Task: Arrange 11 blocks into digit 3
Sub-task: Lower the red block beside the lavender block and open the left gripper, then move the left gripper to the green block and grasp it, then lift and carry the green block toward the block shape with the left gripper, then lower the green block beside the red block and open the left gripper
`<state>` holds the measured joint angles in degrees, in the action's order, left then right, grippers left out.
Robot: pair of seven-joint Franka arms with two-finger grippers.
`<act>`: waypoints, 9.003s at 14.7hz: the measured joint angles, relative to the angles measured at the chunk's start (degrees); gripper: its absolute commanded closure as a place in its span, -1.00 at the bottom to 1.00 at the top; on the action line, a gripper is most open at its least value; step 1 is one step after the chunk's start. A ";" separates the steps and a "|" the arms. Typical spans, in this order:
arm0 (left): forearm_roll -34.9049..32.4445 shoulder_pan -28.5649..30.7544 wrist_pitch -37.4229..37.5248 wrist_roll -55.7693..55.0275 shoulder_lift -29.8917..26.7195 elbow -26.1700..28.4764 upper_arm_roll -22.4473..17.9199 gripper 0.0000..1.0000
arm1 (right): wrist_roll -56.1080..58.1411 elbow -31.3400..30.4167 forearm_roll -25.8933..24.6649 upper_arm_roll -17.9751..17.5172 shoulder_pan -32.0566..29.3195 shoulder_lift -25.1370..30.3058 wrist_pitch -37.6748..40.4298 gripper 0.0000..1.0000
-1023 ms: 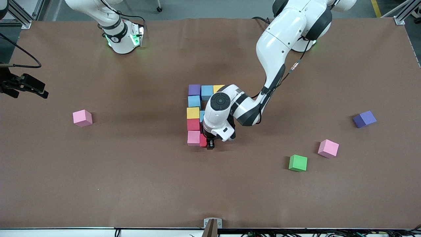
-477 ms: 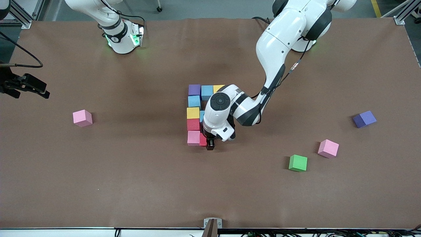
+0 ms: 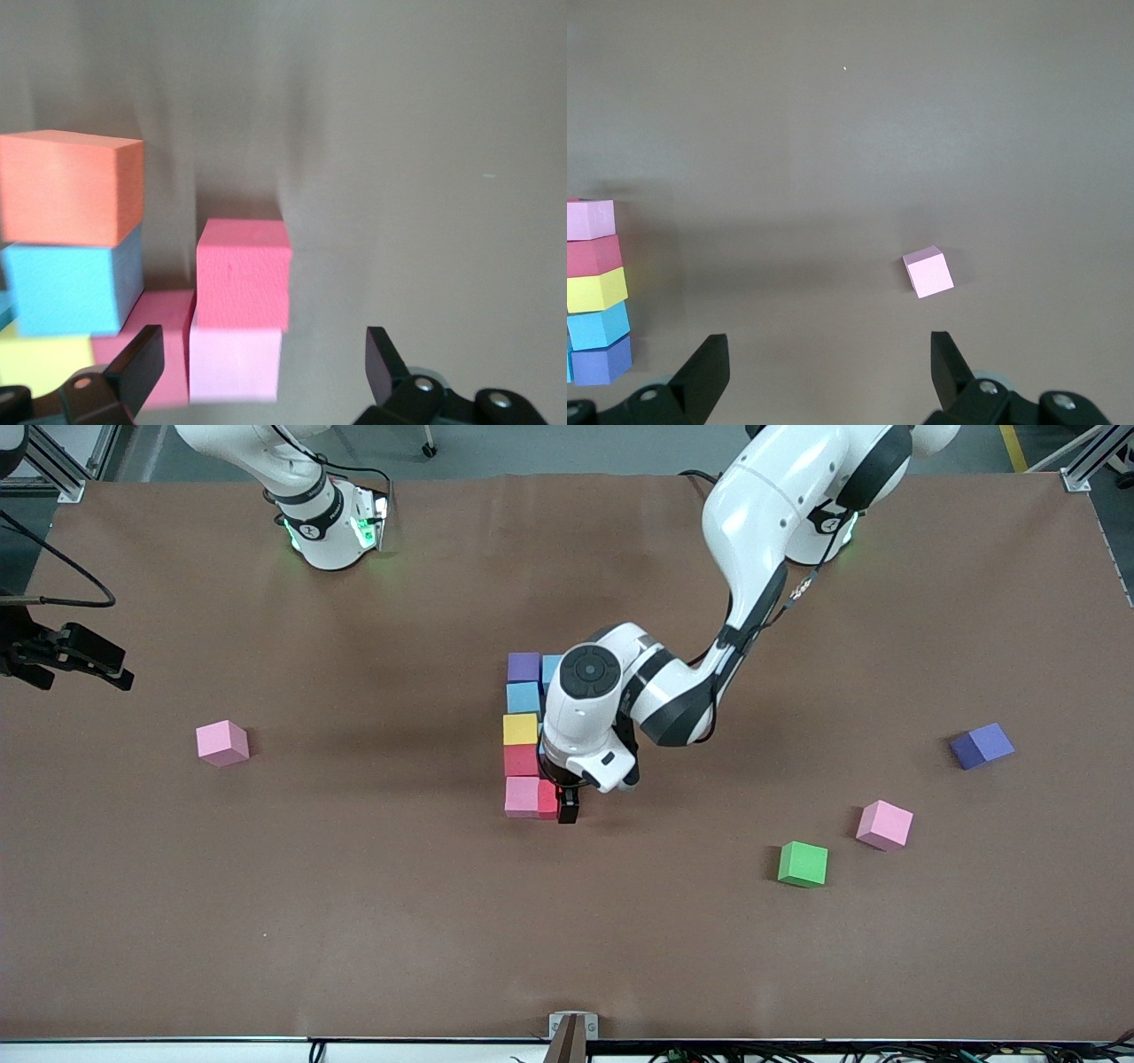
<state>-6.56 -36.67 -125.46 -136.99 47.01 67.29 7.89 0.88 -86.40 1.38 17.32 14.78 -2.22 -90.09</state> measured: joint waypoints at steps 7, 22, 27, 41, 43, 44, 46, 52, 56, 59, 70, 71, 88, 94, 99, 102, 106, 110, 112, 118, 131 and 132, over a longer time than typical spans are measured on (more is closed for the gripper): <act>4.41 13.16 7.94 33.02 -9.70 0.25 -0.60 -1.00 | 0.00 0.05 0.00 0.00 0.02 0.00 0.00 -1.00; 8.08 34.12 19.59 101.27 -4.87 2.89 -0.73 -1.00 | 0.00 0.05 0.00 -0.01 0.18 0.00 0.00 -1.00; 5.71 34.53 16.26 117.52 -2.22 2.94 -0.68 -1.00 | 0.00 0.03 0.00 0.16 0.13 0.00 0.00 -1.00; 5.24 33.68 3.36 145.10 2.23 6.32 -0.47 -0.95 | -0.01 0.00 0.00 -14.87 -14.12 0.00 -0.27 -1.00; 5.23 33.08 2.91 145.09 2.56 6.61 -0.42 -0.82 | -0.01 0.00 0.00 -14.95 -14.12 0.00 -0.29 -1.00; 5.18 32.80 2.25 145.09 2.80 6.84 -0.43 -0.71 | -0.01 0.00 0.00 -14.99 -14.13 0.00 -0.29 -1.00; 5.09 32.39 0.37 145.09 3.13 8.20 -0.44 -0.43 | -0.01 0.00 0.00 -15.05 -14.13 0.00 -0.30 -1.00; 5.05 32.53 -1.76 141.34 3.04 10.28 -0.50 1.00 | -0.01 0.00 0.00 -15.23 -14.14 0.00 -0.30 -1.00; 5.18 32.64 -1.75 127.95 1.37 10.92 0.45 0.99 | -0.01 0.00 0.00 -15.30 -14.16 0.00 -0.30 -1.00; 7.93 32.96 -1.17 117.79 -0.91 11.18 3.62 0.97 | -0.01 0.00 0.00 -15.48 -14.16 0.00 -0.29 -1.00; 8.27 27.38 2.15 75.55 -4.12 11.68 4.88 1.00 | -0.02 0.07 0.00 -16.41 -13.73 0.05 0.17 -1.00; 8.24 26.71 2.14 71.85 -4.14 11.68 4.89 1.00 | -0.03 0.06 0.00 -16.49 -13.64 0.04 0.34 -1.00; 7.25 14.96 1.18 17.56 -3.73 14.04 4.79 0.88 | -0.02 0.39 0.71 -16.55 -13.62 0.17 3.86 -1.00; -2.42 10.63 -4.29 2.31 -0.31 14.01 4.45 0.88 | -0.02 0.40 0.85 -16.75 -13.51 0.17 3.64 -1.00; -2.84 8.64 -5.72 -1.76 1.08 11.64 4.23 0.90 | -0.02 0.40 0.90 -16.89 -13.18 0.17 3.46 -1.00; -2.85 5.38 -7.27 -4.35 2.08 11.04 1.72 0.90 | -0.02 0.41 0.91 -16.93 -12.53 0.17 3.24 -1.00; -2.85 4.30 -8.46 -4.91 3.80 10.38 0.78 0.90 | -0.02 0.48 0.91 -16.89 -12.38 0.17 3.19 -1.00; -2.85 4.30 -8.46 -4.86 3.95 9.85 0.72 0.82 | -0.02 0.63 0.91 -16.89 -12.38 0.18 3.17 -1.00; -2.85 4.29 -8.46 -4.34 4.04 9.84 0.73 0.78 | -0.02 0.68 0.91 -16.91 -12.35 0.18 3.15 -1.00; -2.92 3.57 -8.46 -1.85 4.53 9.81 0.74 0.71 | -0.21 0.75 0.95 -17.20 -10.69 0.18 3.23 -1.00; -2.92 3.56 -10.05 -1.59 4.55 9.75 0.73 -0.99 | -0.20 0.76 0.82 -16.59 -10.79 0.19 3.15 -1.00; -2.92 3.57 -10.07 -1.47 4.56 9.75 0.73 -1.00 | -0.20 0.76 0.82 -16.59 -10.79 0.19 3.14 -1.00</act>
<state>-9.48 -33.10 -135.53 -138.46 51.57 77.05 8.62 0.68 -85.64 2.20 0.74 3.99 -2.04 -86.95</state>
